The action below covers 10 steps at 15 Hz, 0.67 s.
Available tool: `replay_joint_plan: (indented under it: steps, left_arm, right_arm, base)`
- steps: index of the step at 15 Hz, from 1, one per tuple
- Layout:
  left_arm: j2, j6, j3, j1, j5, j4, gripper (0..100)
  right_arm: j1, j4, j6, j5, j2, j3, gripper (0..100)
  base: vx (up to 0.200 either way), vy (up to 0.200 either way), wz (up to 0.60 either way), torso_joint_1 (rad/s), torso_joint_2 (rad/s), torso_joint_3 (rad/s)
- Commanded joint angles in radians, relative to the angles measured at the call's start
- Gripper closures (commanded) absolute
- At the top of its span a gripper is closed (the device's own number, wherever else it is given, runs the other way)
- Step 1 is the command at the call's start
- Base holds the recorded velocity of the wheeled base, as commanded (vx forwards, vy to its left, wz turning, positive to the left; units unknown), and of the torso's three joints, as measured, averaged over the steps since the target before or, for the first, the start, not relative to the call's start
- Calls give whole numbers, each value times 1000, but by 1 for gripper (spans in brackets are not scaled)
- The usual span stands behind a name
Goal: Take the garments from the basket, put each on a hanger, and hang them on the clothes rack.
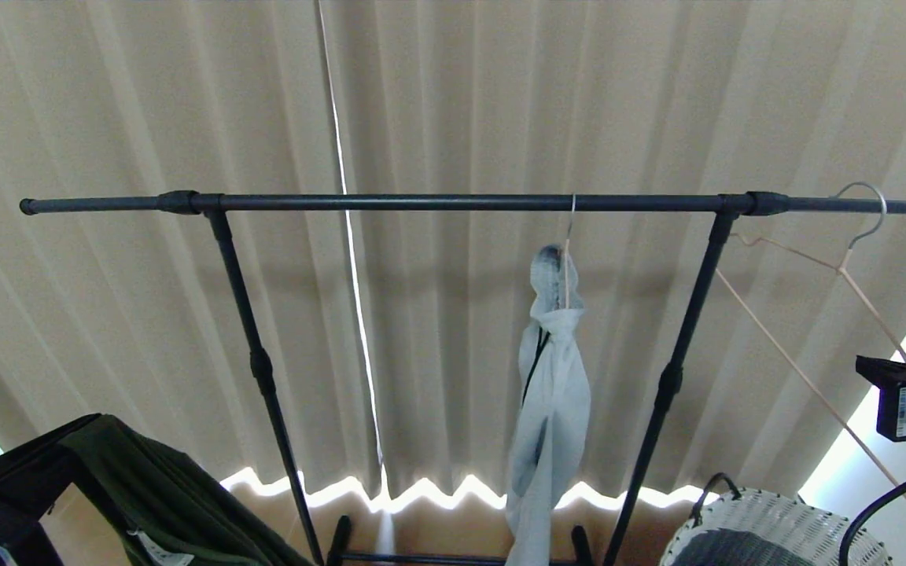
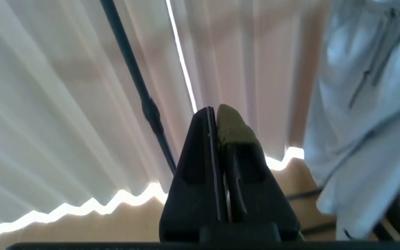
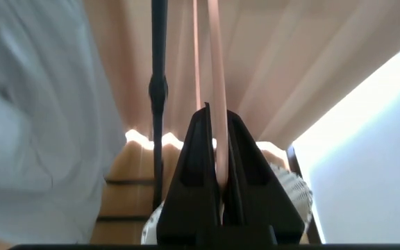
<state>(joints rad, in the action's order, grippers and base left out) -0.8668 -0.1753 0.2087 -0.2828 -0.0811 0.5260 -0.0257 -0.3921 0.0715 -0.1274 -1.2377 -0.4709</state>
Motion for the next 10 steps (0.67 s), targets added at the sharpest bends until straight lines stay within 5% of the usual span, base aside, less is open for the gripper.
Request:
replay_joint_plan:
  steps: [1, 10]
  left_arm:
    - [0, 0, 0, 1, 0, 0, 100]
    - [0, -13, -22, -4, 1, 2, 100]
  right_arm:
    - [0, -1, 1, 0, 0, 6, 100]
    - [10, -11, -6, 15, -6, 46, 100]
  base:
    - [-200, 0, 0, -2, 2, 2]
    - [-22, 0, 0, 0, 0, 0]
